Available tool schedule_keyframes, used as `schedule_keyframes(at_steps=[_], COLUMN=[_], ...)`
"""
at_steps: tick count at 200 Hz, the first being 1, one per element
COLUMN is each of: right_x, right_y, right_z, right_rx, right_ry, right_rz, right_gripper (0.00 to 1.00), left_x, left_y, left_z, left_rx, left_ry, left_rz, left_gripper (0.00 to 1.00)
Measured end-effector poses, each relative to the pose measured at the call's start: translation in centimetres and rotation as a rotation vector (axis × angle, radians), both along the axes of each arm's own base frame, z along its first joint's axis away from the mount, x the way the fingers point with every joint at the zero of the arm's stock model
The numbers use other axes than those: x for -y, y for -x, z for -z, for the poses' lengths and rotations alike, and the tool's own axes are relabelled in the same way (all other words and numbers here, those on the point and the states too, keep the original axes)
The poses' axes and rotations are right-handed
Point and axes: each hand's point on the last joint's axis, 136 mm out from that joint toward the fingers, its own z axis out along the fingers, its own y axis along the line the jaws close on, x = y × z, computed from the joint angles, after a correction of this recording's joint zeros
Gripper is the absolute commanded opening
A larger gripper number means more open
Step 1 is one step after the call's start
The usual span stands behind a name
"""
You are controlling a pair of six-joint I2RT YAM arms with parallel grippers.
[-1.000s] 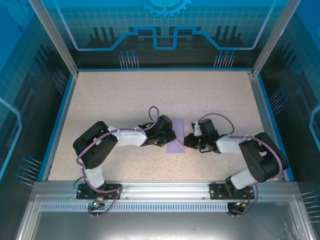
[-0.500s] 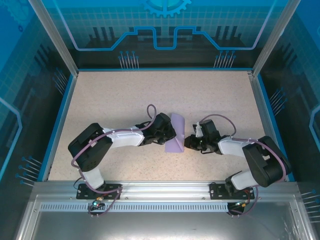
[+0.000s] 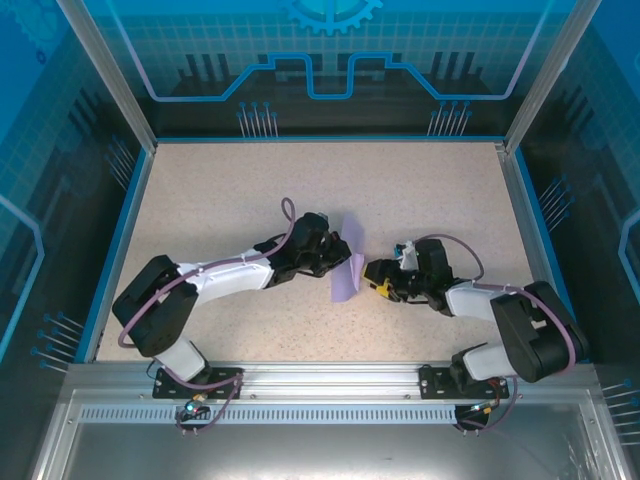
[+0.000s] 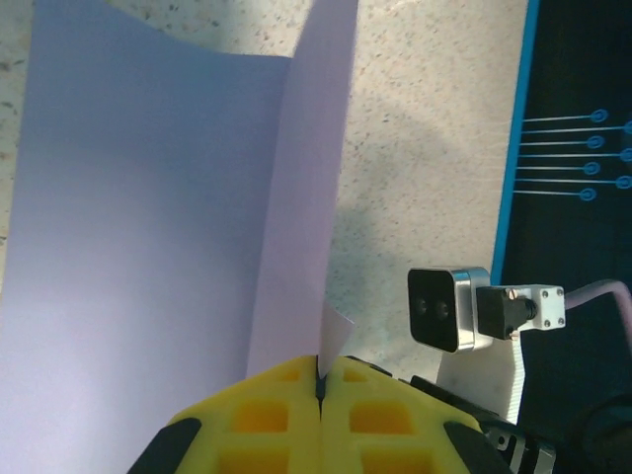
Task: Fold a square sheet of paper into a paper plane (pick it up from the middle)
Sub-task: Turn over the paper at the center of the table.
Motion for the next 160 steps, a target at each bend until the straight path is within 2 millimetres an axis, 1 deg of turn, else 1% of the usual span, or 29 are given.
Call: schedule_keyframes(at_steps=[45, 67, 85, 138, 160], right_x=[-0.6, -0.6, -0.6, -1.1, -1.3], right_y=[-1.0, -1.1, -1.0, -0.7, -0.8], right_z=[-4.1, -5.5, -5.9, -5.6, -6.1], right_rx=[0.040, 0.057, 0.053, 0.004, -0.011], right_ry=[-0.132, -0.163, -0.174, -0.198, -0.232], right_rz=[0.054, 0.066, 0.072, 0.078, 0.092], right_gripper=[0.67, 0.67, 0.67, 0.68, 0.68], left_x=[-0.2, -0.2, -0.1, -0.1, -0.4], left_y=[0.0, 0.0, -0.1, -0.2, -0.1], left_z=[-1.9, -2.7, -3.5, -6.4, -6.9], left_rx=[0.020, 0.020, 0.030, 0.078, 0.090], left_ry=[0.041, 0.065, 0.089, 0.159, 0.183], left_rz=[0.006, 0.002, -0.001, -0.015, -0.021], left_gripper=[0.03, 0.03, 0.03, 0.04, 0.04])
